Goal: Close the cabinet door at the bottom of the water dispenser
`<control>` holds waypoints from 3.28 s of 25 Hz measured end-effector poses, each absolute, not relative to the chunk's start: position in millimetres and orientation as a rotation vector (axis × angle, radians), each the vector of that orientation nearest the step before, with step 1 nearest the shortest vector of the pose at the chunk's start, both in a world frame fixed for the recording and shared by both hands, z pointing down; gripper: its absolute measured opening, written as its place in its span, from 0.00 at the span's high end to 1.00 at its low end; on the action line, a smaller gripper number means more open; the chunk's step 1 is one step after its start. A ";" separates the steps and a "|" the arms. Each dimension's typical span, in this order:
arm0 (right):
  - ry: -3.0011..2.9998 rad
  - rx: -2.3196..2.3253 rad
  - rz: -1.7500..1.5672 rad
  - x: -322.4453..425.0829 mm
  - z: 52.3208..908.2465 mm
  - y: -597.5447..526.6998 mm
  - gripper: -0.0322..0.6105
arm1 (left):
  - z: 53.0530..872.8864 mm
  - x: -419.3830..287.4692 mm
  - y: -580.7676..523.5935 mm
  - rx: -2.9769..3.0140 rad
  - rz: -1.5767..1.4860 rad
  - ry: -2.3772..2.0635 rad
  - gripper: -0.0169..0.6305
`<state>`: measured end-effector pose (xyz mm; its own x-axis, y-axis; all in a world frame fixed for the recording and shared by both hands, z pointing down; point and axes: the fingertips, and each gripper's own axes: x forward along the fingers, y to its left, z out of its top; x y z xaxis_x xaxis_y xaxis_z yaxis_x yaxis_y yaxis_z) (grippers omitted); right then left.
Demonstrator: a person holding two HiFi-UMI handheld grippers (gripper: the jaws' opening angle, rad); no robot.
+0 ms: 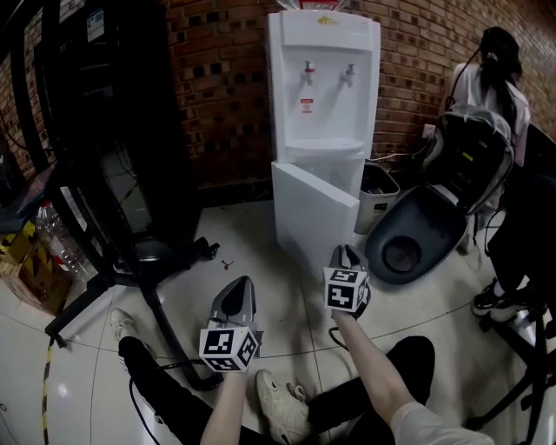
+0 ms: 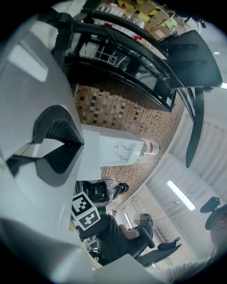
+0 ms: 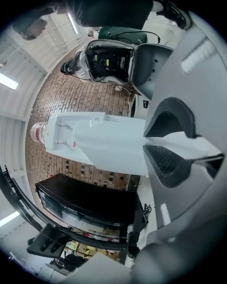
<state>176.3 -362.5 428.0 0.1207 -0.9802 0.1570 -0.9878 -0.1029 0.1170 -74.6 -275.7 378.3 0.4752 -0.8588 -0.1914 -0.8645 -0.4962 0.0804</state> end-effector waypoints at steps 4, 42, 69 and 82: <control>-1.961 2.207 0.054 193.8 428.1 -374.2 0.88 | 363.3 -65.1 -283.2 -2.661 0.297 1.498 0.95; -1.839 2.166 -0.045 320.1 424.3 -545.8 0.95 | 420.2 -49.9 -408.6 -2.645 0.258 1.645 0.95; -2.111 2.284 0.046 258.1 399.5 -462.3 0.95 | 400.2 -53.0 -391.6 -2.624 0.280 1.774 0.95; -2.460 2.101 -0.122 128.2 348.8 -304.1 0.95 | 376.2 -66.2 -299.0 -2.604 0.178 1.729 0.95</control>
